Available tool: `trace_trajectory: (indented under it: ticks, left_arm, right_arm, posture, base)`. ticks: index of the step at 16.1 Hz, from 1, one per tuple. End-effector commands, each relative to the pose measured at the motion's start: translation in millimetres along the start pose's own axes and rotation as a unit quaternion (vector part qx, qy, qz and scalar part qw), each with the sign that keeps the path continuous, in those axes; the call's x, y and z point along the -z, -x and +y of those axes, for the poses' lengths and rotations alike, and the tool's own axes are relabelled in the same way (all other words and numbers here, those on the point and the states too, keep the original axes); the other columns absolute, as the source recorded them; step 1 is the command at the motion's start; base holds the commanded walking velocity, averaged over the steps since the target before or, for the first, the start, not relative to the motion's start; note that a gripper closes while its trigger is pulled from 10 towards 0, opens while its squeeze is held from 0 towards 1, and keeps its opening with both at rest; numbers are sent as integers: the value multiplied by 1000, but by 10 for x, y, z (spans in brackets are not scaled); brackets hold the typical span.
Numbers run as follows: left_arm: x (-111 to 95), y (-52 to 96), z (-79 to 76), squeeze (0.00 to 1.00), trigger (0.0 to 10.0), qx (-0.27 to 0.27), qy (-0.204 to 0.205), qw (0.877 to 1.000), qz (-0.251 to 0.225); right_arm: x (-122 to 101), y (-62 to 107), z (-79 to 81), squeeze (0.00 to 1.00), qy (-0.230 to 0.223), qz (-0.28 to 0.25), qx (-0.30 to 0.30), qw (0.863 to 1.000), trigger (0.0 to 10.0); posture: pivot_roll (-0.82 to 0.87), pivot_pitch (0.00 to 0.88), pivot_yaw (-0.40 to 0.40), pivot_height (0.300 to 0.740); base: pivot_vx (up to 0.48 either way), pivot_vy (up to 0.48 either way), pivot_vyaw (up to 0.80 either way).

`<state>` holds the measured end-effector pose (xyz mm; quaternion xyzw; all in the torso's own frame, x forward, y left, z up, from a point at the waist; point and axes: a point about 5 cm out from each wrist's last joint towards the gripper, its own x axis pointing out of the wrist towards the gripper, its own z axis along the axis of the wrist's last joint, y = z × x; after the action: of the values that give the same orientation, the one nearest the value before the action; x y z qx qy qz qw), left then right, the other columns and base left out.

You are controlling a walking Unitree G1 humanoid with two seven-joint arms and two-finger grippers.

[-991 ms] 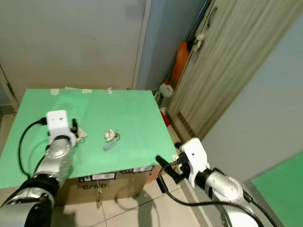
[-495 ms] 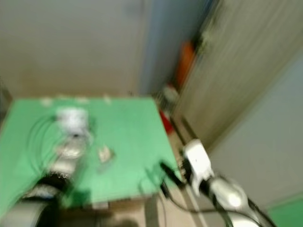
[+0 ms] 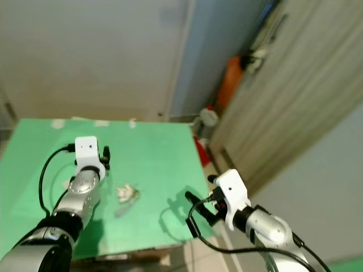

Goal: Hang keys on a hook

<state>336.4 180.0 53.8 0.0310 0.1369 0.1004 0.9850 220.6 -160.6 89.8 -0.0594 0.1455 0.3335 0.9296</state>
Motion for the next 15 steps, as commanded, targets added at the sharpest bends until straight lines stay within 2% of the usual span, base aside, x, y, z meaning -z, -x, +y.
trace_trajectory:
  ticks: [1, 3, 5, 7, 8, 9, 12, 15]
  left_arm:
    - [94, 33, -73, 0, 10000, 15, -5, 1000, 18]
    - [188, 127, -165, 0, 10000, 4, -18, 1000, 21]
    - [252, 316, -284, 0, 10000, -4, -63, 998, -7]
    - [247, 426, -338, 0, 10000, -11, -85, 996, -21]
    - [228, 551, -352, 0, 10000, -27, -93, 995, -29]
    - [235, 612, -322, 0, 10000, -37, -100, 994, -27]
    - [260, 695, -258, 0, 10000, -43, -100, 994, -22]
    - [218, 743, -305, 0, 10000, -31, -89, 996, -11]
  right_arm:
    - [-25, 75, -47, 0, 3, 6, 4, 1000, 10000]
    - [-24, 163, -40, 0, 8, 17, 2, 1000, 10000]
    - [-10, 227, -75, 0, 9, 26, 12, 1000, 10000]
    - [-1, 237, -85, 0, 8, 31, 14, 999, 10000]
    - [10, 211, -75, 0, 5, 32, 12, 999, 10000]
    - [31, 190, -70, 0, 2, 34, 11, 999, 10000]
    - [163, 117, -85, 0, -4, 40, 14, 999, 10000]
    - [322, 89, -159, 0, -9, 49, 16, 999, 10000]
  posture:
    - [-147, 131, -204, 740]
    - [-169, 154, -202, 740]
    - [-167, 173, -206, 740]
    - [-155, 183, -207, 740]
    - [-141, 188, -208, 740]
    - [-137, 190, -209, 740]
    - [-124, 189, -213, 740]
    - [-123, 181, -213, 740]
  base:
    - [0, 0, 0]
    - [0, 0, 0]
    - [0, 0, 0]
    - [0, 0, 0]
    - [0, 0, 0]
    - [0, 0, 0]
    - [0, 0, 0]
    - [0, 0, 0]
